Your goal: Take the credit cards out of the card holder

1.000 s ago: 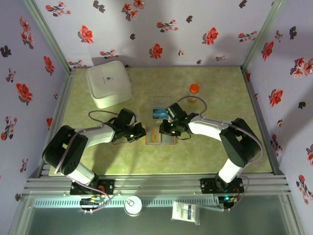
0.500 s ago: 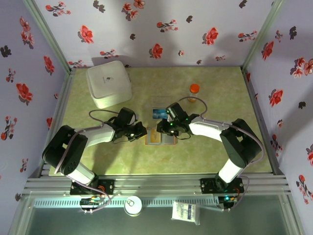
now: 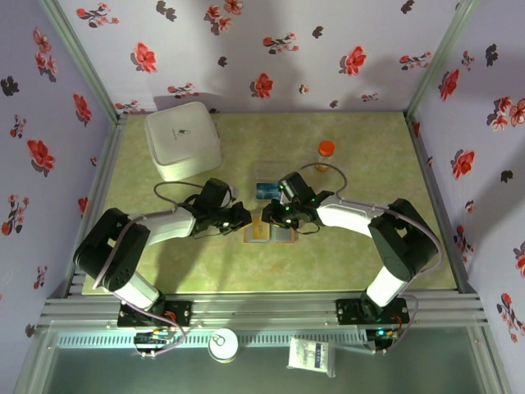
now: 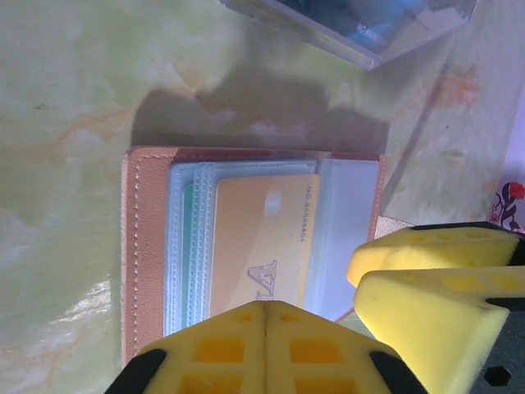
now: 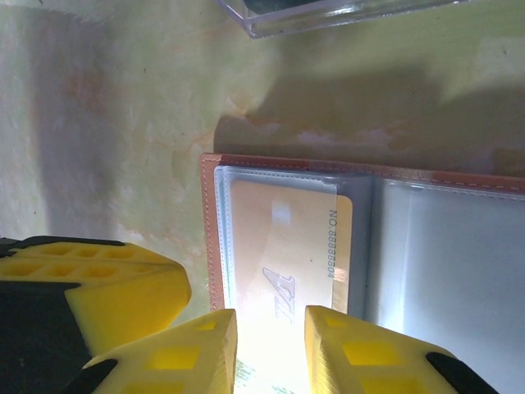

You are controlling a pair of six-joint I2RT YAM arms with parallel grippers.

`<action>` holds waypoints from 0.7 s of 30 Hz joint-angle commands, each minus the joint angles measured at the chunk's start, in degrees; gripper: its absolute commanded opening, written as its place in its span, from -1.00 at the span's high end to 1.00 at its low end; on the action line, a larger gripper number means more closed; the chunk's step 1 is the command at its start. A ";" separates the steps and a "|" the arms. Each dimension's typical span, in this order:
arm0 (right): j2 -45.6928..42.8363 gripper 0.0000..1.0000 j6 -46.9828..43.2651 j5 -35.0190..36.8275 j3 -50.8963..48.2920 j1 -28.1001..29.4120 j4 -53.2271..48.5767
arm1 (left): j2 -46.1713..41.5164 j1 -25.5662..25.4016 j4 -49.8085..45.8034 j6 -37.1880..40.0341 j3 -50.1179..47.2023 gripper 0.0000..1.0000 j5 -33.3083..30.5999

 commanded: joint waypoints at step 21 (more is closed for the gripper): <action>5.30 0.55 -0.37 -1.35 1.32 0.38 0.28 | 7.13 -0.93 -2.10 2.53 4.23 0.98 0.60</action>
